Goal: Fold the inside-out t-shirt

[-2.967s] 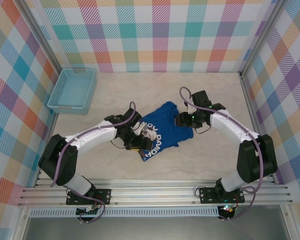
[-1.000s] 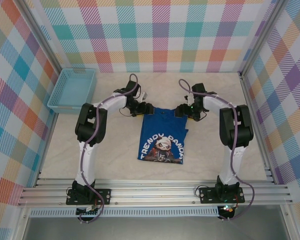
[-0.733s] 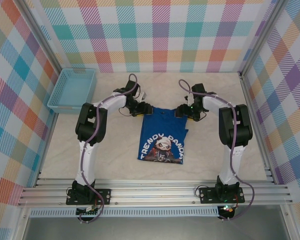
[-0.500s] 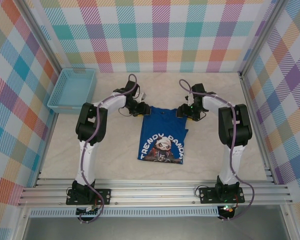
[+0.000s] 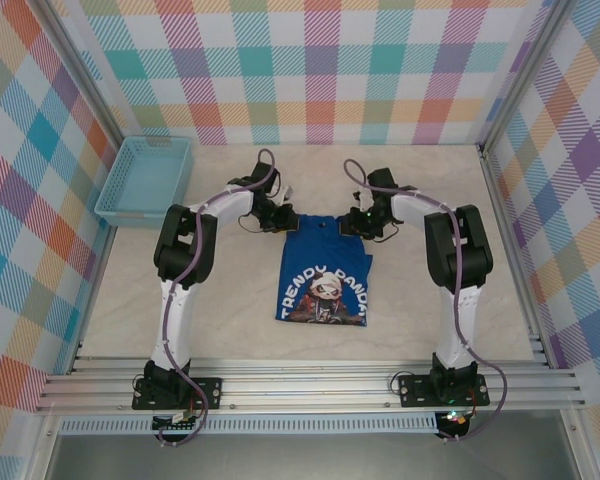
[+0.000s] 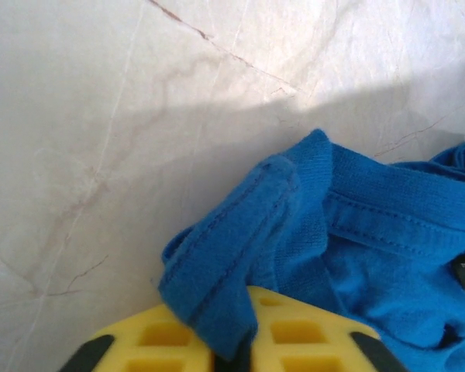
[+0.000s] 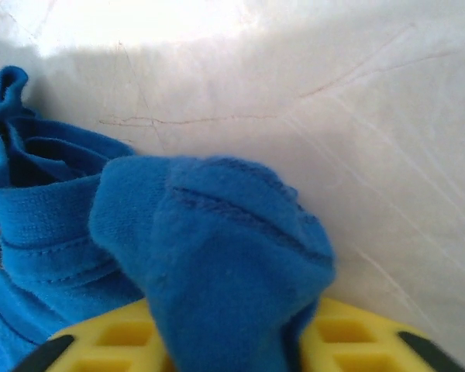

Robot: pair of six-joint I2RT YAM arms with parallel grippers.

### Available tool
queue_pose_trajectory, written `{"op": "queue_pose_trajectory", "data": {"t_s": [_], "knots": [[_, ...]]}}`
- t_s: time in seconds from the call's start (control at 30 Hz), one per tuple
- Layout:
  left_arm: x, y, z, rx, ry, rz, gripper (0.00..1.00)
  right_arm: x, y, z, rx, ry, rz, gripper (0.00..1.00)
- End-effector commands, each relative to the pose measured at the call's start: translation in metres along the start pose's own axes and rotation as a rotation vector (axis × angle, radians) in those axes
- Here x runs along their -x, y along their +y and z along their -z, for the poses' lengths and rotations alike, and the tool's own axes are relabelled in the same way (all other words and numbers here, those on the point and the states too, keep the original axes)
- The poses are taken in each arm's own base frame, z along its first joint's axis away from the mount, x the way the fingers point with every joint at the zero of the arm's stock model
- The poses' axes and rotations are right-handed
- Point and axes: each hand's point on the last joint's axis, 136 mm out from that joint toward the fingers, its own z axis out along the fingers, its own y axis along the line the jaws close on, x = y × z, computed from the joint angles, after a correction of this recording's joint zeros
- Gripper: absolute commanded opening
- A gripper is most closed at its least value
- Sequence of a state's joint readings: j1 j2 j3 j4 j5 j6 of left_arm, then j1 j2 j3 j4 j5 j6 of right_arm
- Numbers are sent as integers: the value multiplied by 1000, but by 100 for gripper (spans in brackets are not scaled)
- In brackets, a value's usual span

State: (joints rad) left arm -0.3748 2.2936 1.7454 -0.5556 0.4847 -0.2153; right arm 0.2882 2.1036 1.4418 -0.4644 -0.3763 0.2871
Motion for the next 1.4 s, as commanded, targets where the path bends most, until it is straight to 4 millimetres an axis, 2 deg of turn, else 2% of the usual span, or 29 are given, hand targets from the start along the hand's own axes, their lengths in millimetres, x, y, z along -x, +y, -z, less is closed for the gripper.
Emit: {"op": "queue_pose_trajectory", "data": {"t_s": [0.0, 0.03, 0.1, 0.17, 0.27, 0.33, 0.4, 0.5, 0.6, 0.7, 0.87, 1.0, 1.1, 1.17, 1.27, 1.37], "knots": [[-16, -11, -30, -61, 71, -22, 4, -2, 4, -14, 7, 24, 30, 20], [-12, -9, -27, -57, 62, -22, 0, 4, 4, -11, 3, 7, 42, 16], [1, -8, -17, -46, 21, -26, 0, 21, 10, -1, 17, -42, 74, 6], [18, -11, -4, -56, -33, -38, 0, 40, 22, 10, 50, -97, 113, 0], [52, -23, 24, -66, -133, -66, 0, 73, 52, 35, 114, -188, 182, 0], [77, -38, 49, -86, -208, -89, 0, 94, 75, 59, 157, -258, 226, 0], [99, -58, 84, -111, -289, -123, 0, 111, 99, 89, 197, -339, 279, 0], [116, -88, 134, -138, -385, -187, 0, 121, 129, 132, 240, -435, 377, 0], [112, -113, 173, -183, -450, -245, 0, 113, 146, 162, 255, -498, 462, 0], [92, -126, 193, -224, -480, -283, 0, 92, 153, 180, 279, -543, 542, 0], [45, -130, 203, -266, -503, -336, 0, 41, 151, 191, 325, -563, 631, 0], [29, -139, 216, -301, -532, -354, 0, 12, 148, 195, 354, -569, 625, 0], [26, -140, 229, -271, -545, -360, 0, 9, 157, 204, 390, -560, 595, 0], [27, -137, 235, -229, -553, -360, 0, 15, 160, 209, 377, -562, 575, 0], [40, -130, 240, -164, -583, -351, 0, 36, 159, 212, 335, -599, 551, 0], [64, -123, 243, -104, -614, -355, 0, 66, 160, 213, 294, -644, 540, 0]]}}
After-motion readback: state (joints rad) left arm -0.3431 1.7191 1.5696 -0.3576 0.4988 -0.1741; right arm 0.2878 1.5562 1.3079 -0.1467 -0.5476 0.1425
